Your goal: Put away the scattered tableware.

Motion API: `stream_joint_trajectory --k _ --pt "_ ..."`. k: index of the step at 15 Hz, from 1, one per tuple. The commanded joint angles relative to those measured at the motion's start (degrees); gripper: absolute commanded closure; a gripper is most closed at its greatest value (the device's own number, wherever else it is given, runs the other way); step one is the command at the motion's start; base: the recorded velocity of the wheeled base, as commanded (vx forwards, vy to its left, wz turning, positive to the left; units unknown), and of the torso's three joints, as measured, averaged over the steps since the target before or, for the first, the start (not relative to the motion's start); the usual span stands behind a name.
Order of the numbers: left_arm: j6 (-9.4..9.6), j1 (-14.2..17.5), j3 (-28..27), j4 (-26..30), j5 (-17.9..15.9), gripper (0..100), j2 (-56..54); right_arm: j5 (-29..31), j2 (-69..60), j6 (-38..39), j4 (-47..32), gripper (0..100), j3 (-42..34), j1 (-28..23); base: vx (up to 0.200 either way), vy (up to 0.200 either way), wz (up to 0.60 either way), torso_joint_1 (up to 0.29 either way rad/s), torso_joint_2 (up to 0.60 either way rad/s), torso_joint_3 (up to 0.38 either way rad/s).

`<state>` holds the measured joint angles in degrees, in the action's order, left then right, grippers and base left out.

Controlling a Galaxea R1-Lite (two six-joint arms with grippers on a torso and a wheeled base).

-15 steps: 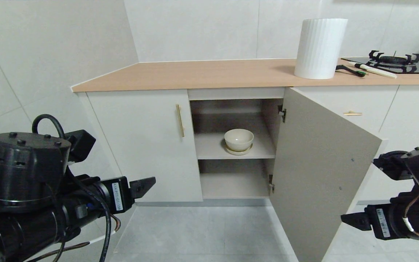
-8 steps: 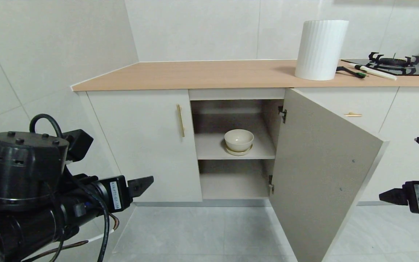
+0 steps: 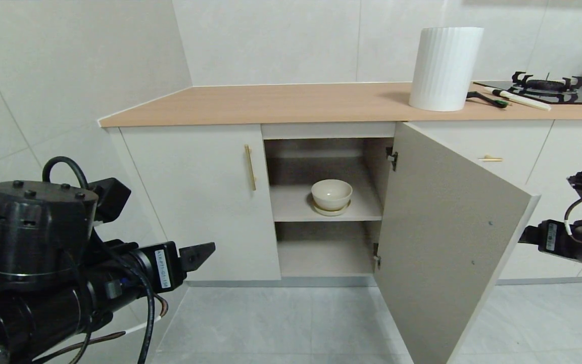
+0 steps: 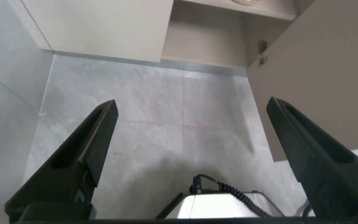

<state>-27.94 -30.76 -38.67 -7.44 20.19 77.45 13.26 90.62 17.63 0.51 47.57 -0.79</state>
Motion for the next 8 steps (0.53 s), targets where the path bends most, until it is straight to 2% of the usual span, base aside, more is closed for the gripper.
stream_joint_trajectory --k 1,6,7,8 --pt "-0.01 0.0 -0.1 -0.1 -0.1 0 -0.2 -1.7 4.1 1.2 1.9 0 -0.6 0.1 0.0 0.0 0.0 0.0 0.0 0.0" --pt "0.08 0.0 -0.2 -0.1 -0.1 0 -0.4 -4.4 6.0 2.1 4.7 0 0.1 5.5 0.0 0.0 0.0 0.0 0.0 0.0" --pt "0.08 0.0 -0.3 -0.1 -0.1 0 -0.5 -8.3 7.1 1.7 6.6 0 0.2 9.3 0.0 0.0 0.0 0.0 0.0 0.0" --pt "0.08 0.0 -0.4 -0.1 -0.1 0 -0.5 -9.7 7.7 1.7 7.1 0 0.6 10.6 0.0 0.0 0.0 0.0 0.0 0.0"
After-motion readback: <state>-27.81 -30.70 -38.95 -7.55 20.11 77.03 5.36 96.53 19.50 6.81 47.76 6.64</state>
